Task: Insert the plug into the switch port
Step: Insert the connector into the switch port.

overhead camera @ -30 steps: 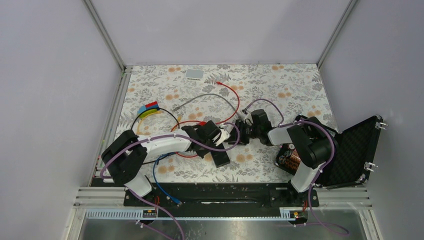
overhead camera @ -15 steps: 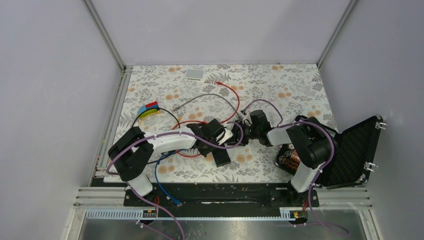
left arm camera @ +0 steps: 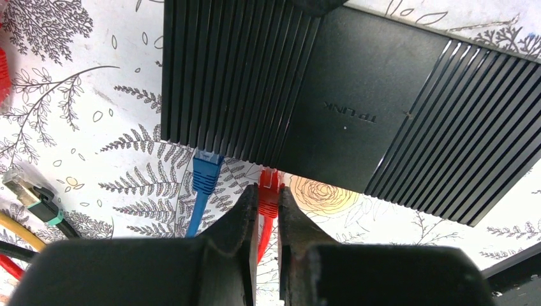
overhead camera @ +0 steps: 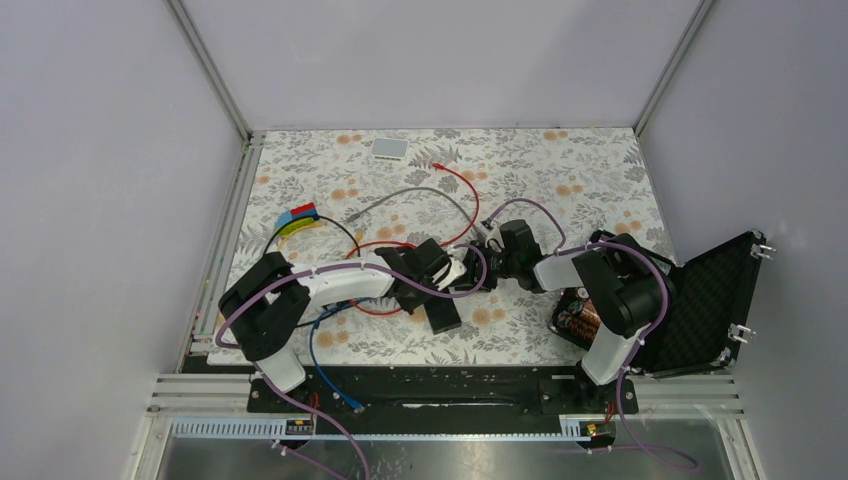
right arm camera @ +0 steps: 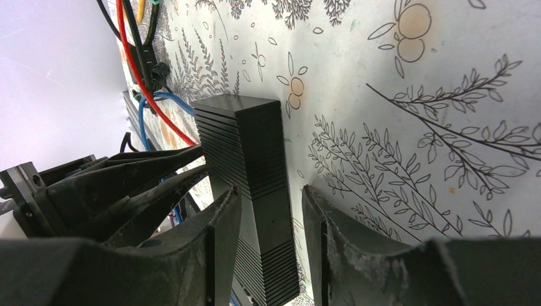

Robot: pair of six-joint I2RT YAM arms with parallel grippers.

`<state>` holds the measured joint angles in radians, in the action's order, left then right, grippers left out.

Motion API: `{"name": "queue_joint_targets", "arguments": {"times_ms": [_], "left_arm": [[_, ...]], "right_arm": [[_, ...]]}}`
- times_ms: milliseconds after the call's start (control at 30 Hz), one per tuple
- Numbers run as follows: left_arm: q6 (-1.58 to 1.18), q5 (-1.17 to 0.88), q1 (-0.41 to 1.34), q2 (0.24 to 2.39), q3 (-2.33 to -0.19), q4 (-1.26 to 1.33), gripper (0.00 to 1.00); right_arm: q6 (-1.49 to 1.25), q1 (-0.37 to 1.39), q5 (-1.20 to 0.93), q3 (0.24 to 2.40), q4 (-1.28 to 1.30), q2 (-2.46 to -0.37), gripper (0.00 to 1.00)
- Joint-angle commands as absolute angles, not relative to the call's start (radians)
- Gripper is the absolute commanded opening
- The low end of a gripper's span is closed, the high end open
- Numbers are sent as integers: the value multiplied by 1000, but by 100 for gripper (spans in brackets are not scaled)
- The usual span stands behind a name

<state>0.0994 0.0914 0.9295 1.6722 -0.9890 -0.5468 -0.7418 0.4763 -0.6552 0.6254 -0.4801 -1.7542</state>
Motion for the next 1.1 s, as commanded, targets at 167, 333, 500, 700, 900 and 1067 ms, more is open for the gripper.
{"name": "queue_joint_targets", "arguments": {"times_ms": [167,333,500,700,900,1067], "left_arm": [[89,124,933,1677,-1032,-493,0],[95,144,933,1669,-1024,-469,0],[126,126,933,1652,-1019,-445,0],[217,67,935,1619,-976,-410,0],[257,67,935,1607,-967,-401,0],[263,68,934,1614,-976,-376,0]], "right_arm": [[-728,499,-675,639,-485,-1797,47],[-716,512,-687,655,-471,-1822,48],[-716,517,-695,668,-472,-1844,48],[-706,517,-705,680,-469,-1859,48],[-699,518,-710,695,-459,-1872,49],[-680,523,-726,709,-436,-1882,49]]}}
